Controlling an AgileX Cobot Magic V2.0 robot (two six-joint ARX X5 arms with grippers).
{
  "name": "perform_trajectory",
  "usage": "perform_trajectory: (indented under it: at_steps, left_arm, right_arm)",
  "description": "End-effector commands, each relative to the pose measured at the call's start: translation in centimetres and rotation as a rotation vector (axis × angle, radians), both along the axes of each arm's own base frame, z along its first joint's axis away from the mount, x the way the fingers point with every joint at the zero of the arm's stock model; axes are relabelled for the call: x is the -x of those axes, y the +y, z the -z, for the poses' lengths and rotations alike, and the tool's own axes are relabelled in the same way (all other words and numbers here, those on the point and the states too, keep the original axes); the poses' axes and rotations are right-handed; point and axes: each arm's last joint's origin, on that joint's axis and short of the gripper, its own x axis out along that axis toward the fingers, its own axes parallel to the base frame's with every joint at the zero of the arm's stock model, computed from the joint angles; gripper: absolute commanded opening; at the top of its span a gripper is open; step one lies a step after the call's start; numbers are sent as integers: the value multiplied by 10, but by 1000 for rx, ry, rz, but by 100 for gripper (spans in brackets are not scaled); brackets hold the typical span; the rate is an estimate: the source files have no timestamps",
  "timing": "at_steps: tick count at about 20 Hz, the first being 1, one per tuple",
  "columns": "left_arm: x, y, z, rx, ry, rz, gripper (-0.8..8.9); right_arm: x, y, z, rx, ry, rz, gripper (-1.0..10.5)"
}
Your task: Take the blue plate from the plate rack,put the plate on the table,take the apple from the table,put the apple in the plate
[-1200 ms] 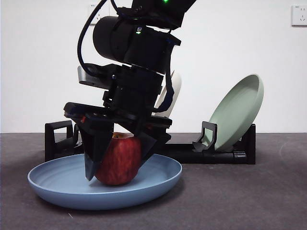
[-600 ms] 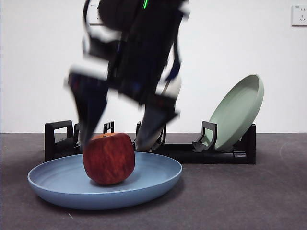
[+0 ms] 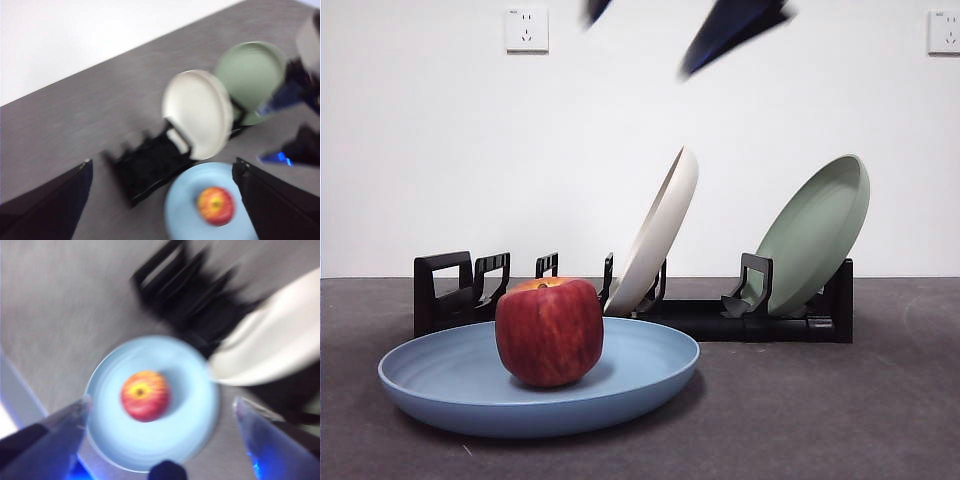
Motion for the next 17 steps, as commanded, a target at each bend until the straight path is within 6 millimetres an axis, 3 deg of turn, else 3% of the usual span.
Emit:
perform_trajectory:
  at_steps: [1,2,5,9,12,17]
  left_arm:
    - [-12,-13,2,-9,-1,83,459]
    - [-17,-18,3,-15,8,104,406]
    - [-34,-34,13,-54,50,115,-8]
    - [-42,-43,19,-87,71,146,-8]
    - [-43,-45,29,-65,78,179,-8]
    - [-33,-36,73,-28,41,173,-8]
  right_arm:
    - [11,-26,-21,-30,-49,36,242]
    - [17,-37,-27,-38,-63,48,174]
    - [34,-65,-43,-48,-98,83,-10]
    - [50,-83,-52,-70,-123,102,-12]
    - [58,-89,-47,-95,-153,103,-12]
    - [70,-98,6,-184,-195,129,-12]
